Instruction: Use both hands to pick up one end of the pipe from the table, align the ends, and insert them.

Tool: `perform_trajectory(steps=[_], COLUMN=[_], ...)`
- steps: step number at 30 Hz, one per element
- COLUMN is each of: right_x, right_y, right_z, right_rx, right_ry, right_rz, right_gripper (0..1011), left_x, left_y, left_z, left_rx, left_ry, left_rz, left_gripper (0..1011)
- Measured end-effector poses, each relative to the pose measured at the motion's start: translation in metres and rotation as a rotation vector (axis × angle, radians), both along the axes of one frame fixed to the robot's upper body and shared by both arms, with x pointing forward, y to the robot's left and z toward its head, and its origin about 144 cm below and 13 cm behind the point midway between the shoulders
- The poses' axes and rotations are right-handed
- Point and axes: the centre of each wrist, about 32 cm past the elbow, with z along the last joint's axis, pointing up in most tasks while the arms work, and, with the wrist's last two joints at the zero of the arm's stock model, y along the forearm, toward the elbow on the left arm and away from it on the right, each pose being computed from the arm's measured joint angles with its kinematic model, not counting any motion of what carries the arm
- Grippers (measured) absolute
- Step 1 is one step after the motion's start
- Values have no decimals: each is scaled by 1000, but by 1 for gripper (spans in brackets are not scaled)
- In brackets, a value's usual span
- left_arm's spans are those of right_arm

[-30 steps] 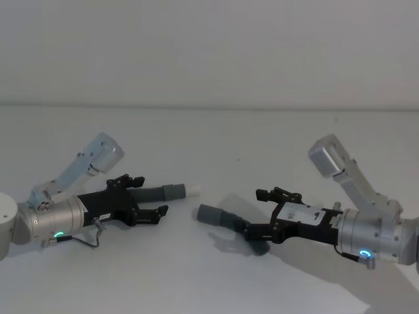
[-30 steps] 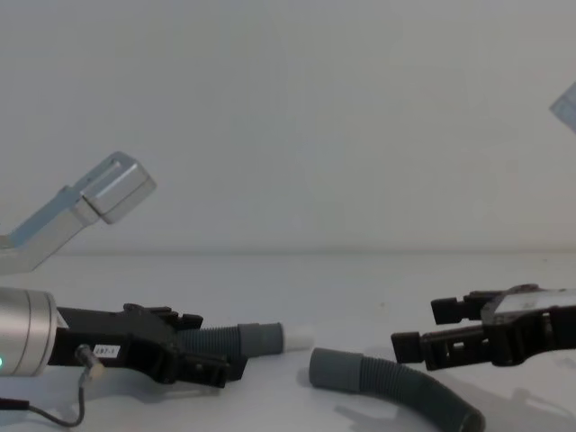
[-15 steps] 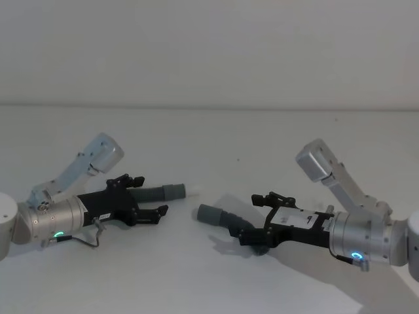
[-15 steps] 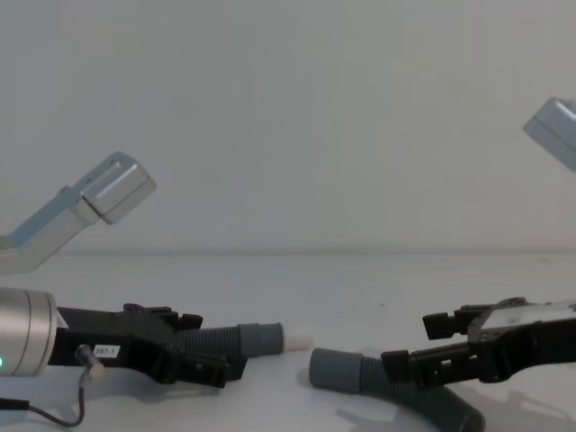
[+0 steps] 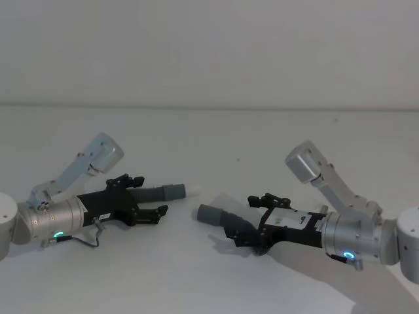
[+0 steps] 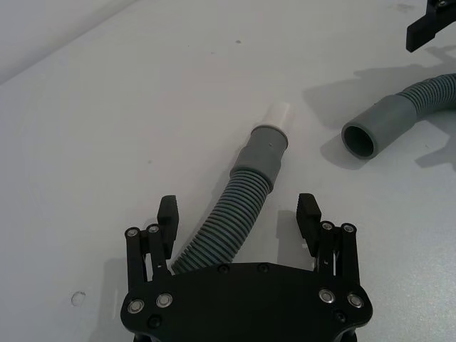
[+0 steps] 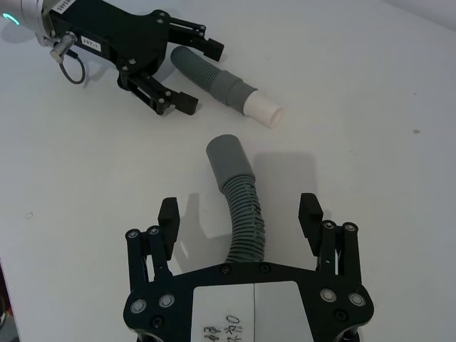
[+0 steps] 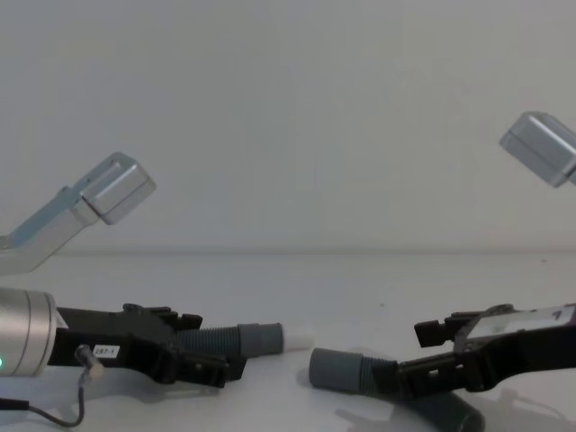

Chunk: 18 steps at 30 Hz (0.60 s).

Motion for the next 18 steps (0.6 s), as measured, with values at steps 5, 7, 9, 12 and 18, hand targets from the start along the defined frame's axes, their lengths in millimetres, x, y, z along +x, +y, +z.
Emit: perform_trajectory(steps=[5, 7, 9, 12, 18], right_x=[1, 1, 2, 2, 3], right_y=[3, 4, 5, 6, 8], right_z=[-1, -1, -1, -2, -3], right_rx=[-8, -11, -16, -22, -36], right_ry=[1, 1, 2, 3, 3], right_rz=[4, 6, 9, 12, 18], right_gripper=[1000, 1000, 1000, 1000, 1000], left_x=[0, 0, 0, 0, 0], left_y=[0, 0, 0, 0, 0], left_z=[0, 0, 0, 0, 0], left_rx=[0, 0, 0, 0, 0], left_ry=[0, 0, 0, 0, 0], left_rz=[0, 0, 0, 0, 0], left_gripper=[1002, 1002, 1002, 1002, 1002])
